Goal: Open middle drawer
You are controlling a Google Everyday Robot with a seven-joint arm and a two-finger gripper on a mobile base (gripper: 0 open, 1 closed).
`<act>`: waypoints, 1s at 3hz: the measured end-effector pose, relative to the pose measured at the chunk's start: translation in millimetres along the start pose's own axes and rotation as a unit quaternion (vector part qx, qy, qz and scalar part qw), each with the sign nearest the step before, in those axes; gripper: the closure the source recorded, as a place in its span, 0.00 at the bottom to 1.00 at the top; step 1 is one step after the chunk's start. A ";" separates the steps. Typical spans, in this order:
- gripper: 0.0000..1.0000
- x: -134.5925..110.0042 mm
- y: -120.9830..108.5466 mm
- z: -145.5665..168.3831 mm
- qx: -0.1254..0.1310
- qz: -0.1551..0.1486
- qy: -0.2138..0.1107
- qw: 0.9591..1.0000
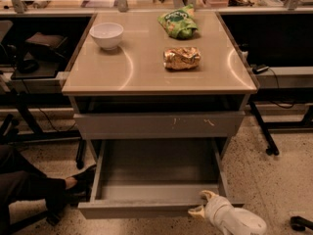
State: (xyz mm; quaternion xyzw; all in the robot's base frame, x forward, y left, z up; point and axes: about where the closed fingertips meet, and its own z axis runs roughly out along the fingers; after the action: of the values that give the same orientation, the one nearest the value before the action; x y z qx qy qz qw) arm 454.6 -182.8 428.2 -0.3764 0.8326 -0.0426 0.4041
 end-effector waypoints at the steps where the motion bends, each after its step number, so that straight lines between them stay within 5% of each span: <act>1: 0.81 0.0 0.0 0.0 0.000 0.000 0.000 1.000; 3: 0.35 0.0 0.0 0.0 0.000 0.000 0.000 1.000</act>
Offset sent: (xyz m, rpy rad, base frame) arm 0.0000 0.0000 0.0000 0.0000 0.0000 0.0000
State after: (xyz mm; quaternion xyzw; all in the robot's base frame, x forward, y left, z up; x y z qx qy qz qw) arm 454.6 -182.8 428.2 -0.3765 0.8326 -0.0426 0.4041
